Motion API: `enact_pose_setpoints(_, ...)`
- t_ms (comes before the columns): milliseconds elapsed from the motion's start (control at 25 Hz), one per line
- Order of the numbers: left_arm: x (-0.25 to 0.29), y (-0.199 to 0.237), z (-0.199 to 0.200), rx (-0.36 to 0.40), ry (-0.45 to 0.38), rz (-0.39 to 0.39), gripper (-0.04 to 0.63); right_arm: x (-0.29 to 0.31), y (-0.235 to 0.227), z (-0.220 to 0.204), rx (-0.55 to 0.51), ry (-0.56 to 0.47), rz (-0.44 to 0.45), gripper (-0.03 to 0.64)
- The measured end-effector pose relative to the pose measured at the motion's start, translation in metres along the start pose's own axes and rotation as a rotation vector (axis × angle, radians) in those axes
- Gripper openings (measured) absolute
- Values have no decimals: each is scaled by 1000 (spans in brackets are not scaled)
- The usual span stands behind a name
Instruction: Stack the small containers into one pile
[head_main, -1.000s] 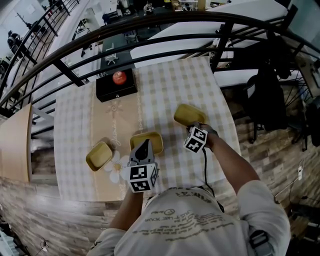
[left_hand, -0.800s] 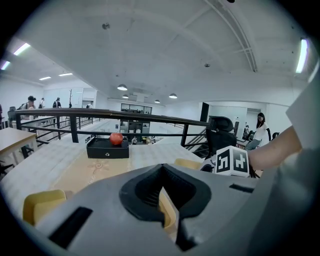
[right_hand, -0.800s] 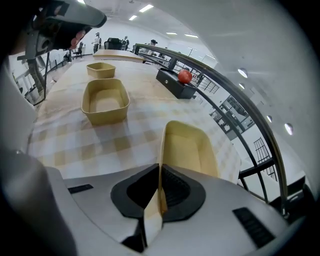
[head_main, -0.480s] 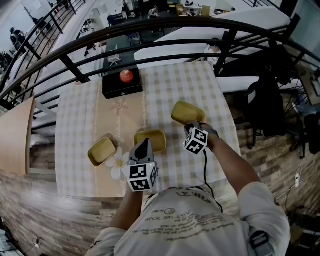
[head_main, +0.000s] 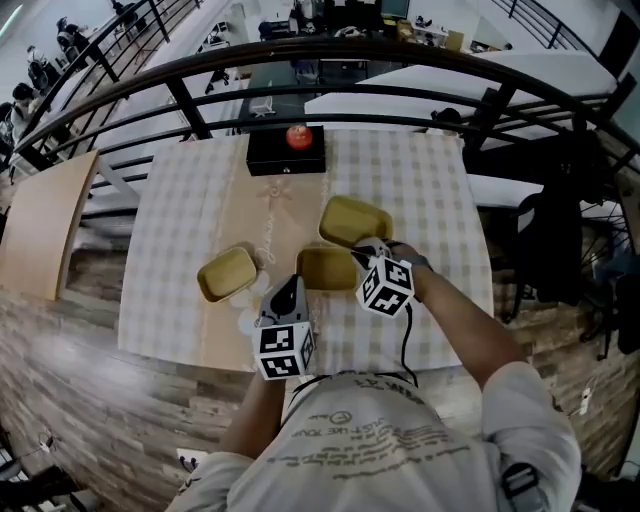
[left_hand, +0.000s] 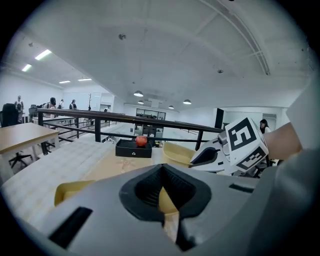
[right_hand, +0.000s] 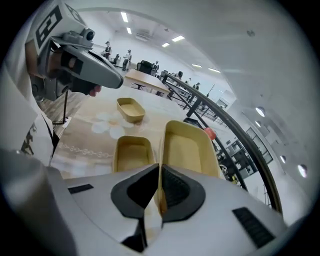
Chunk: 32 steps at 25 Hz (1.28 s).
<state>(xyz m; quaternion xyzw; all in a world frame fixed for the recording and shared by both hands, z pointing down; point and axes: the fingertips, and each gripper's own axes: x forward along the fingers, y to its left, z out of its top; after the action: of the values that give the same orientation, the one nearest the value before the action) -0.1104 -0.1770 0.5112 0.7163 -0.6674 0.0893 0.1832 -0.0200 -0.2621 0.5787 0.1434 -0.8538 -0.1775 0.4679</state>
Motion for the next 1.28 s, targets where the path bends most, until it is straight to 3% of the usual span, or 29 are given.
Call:
enact_pose_setpoints(240,-23,24,-3,-46,-6,74,3,15,39,28,-135,-20,97,18)
enact_pose_setpoints(520,-39,42,-14,-73,8,119,3,36,69,25,-185,13,164,18)
enact_pose_setpoints(1280,-45,50,-22,-102,14,157,3,48,108,7,-201,55,269,18)
